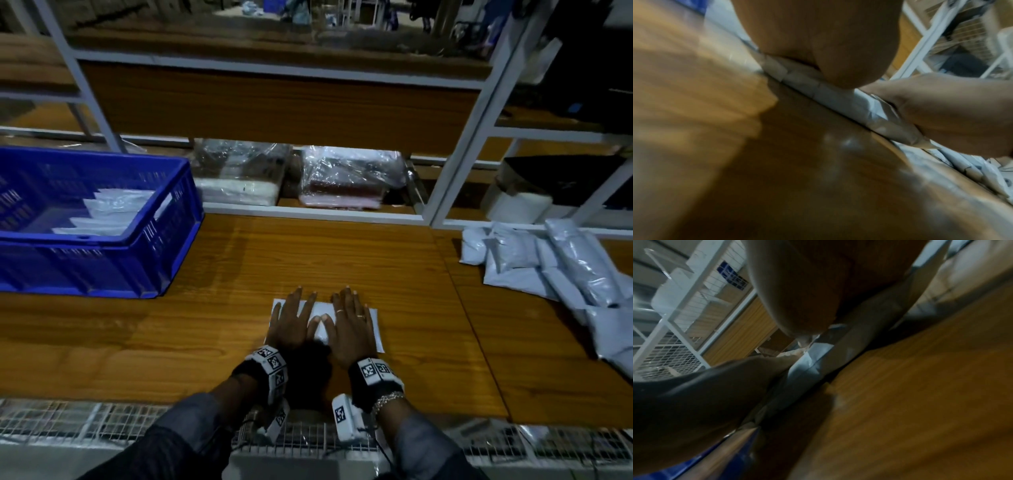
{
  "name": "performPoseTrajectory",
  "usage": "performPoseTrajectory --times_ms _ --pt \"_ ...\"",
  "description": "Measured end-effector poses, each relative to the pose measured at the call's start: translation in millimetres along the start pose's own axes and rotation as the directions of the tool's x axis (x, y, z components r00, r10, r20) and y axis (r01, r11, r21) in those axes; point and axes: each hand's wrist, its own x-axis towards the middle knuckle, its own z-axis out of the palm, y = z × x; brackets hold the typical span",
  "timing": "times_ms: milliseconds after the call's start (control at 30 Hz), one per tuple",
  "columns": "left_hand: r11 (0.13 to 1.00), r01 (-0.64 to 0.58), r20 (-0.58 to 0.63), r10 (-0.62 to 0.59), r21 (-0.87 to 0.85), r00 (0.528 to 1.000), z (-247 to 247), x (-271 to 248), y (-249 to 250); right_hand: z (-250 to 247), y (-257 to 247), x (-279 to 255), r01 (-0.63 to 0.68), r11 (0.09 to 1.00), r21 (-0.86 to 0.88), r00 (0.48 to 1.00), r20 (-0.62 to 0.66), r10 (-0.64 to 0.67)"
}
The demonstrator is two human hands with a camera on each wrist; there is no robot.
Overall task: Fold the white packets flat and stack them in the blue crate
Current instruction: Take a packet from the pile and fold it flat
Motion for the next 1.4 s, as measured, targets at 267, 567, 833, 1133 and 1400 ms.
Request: performPoseTrajectory --times_ms 267,567,833,1133,1400 --pt "0.994 0.094 0.035 -0.092 -0.054 0.995 5 -11 -15 2 21 -4 -0.219 0.972 0.079 0.974 0.070 0.214" --pt "0.995 0.054 -0.051 -0.058 -0.083 0.997 7 -7 -12 16 20 -7 -0.224 0.966 0.125 0.971 -0.050 0.232" --pt "0.997 -0.031 -0.057 0.035 0.076 0.998 -11 -9 -9 -5 12 -11 -0.069 0.994 -0.088 0.997 0.025 0.071" --pt "0.980 -0.099 0.033 0.095 0.174 0.995 5 -20 -5 11 3 -16 0.003 0.993 -0.117 1.000 0.014 -0.001" --pt "0.998 -0.047 0.094 0.043 0.045 0.995 -6 -18 3 14 1 -12 0.001 0.989 -0.149 0.998 0.059 0.008"
